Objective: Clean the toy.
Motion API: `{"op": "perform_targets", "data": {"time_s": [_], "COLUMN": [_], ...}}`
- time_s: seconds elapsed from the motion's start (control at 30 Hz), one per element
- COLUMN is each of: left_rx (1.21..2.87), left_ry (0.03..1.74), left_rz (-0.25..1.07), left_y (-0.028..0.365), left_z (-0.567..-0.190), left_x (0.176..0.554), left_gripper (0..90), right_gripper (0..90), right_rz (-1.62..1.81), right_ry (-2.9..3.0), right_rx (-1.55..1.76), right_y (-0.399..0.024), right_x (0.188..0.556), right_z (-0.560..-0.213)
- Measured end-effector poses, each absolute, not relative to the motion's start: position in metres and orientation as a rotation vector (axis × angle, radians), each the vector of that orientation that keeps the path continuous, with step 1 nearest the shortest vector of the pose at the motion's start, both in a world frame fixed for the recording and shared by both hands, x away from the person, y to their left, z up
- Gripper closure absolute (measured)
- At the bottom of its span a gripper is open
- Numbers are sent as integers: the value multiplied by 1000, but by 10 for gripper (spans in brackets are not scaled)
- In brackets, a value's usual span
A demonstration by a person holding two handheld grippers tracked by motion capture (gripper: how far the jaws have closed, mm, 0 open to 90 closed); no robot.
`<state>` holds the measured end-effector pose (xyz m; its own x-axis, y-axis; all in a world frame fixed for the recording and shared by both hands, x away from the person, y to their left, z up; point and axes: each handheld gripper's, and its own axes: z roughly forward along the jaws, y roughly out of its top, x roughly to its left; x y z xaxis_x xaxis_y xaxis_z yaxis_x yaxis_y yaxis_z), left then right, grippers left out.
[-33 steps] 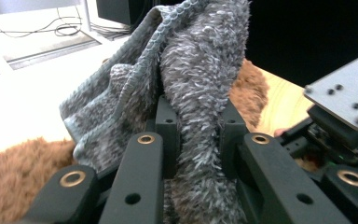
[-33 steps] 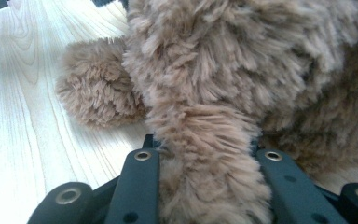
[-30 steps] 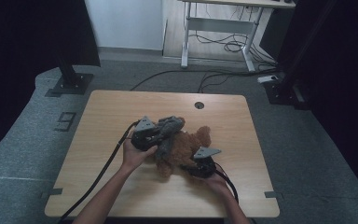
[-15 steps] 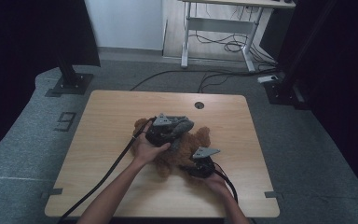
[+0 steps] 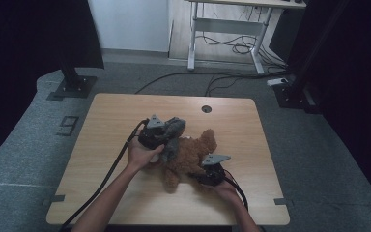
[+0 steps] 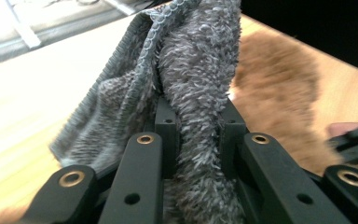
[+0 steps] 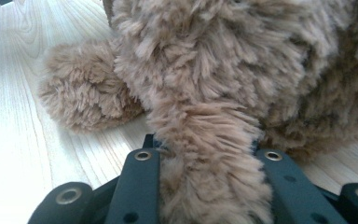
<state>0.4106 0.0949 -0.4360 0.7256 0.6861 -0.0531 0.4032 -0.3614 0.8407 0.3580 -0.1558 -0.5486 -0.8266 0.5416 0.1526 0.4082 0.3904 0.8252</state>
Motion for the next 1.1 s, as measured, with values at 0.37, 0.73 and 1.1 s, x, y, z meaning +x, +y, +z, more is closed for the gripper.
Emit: {"op": "perform_targets", "data": {"time_s": [0.37,0.73,1.1], "left_rx": [2044,2104,2133], "left_ry": [729,667,715], "left_rz": [312,300,360], "left_y": [33,10,25], "left_z": [-437,-442,-447], "left_x": [411,406,409], "left_gripper": [756,753,756], "right_gripper": [712,712,710], "right_rz": [1434,1436,1442], "right_ry": [2503,2507,2493], "right_rx": [872,874,887], "right_y": [-156,-155,-157], "right_x": [359,359,357], "right_z": [-550,-551,-551]}}
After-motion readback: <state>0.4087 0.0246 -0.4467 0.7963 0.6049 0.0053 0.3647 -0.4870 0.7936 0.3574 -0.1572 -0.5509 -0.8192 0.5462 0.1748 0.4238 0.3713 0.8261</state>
